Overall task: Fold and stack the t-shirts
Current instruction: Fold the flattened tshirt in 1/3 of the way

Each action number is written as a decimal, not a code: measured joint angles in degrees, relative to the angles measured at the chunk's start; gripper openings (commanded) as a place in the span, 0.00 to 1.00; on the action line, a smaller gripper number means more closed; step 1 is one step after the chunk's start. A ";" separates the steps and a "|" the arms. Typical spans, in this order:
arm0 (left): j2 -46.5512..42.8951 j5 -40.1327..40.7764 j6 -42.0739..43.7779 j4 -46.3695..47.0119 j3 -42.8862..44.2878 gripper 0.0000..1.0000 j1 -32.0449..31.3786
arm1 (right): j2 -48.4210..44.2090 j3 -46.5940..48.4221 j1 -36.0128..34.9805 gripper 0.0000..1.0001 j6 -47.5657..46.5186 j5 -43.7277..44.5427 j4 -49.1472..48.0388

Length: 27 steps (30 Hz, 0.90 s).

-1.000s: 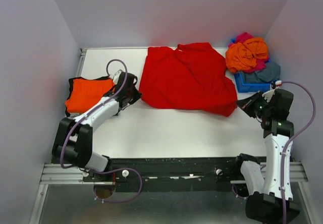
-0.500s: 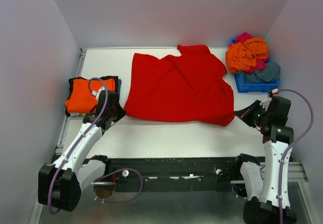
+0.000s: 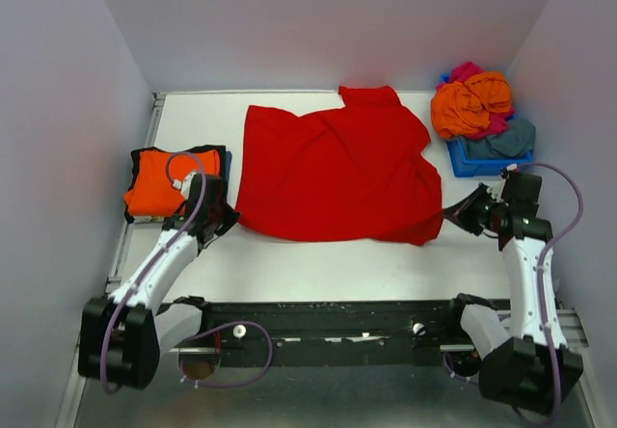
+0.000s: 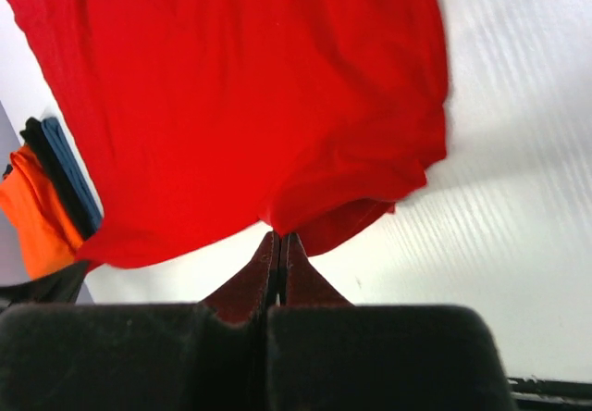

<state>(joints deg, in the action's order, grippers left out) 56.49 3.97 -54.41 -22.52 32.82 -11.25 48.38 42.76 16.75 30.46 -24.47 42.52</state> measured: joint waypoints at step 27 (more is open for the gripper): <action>32.24 2.12 -8.68 9.49 22.10 0.00 2.89 | 51.01 40.06 -7.08 0.01 2.91 -0.48 -8.81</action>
<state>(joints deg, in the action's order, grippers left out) 88.73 6.09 -63.09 -13.04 54.92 -8.36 99.39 82.83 9.67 33.36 -24.95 33.71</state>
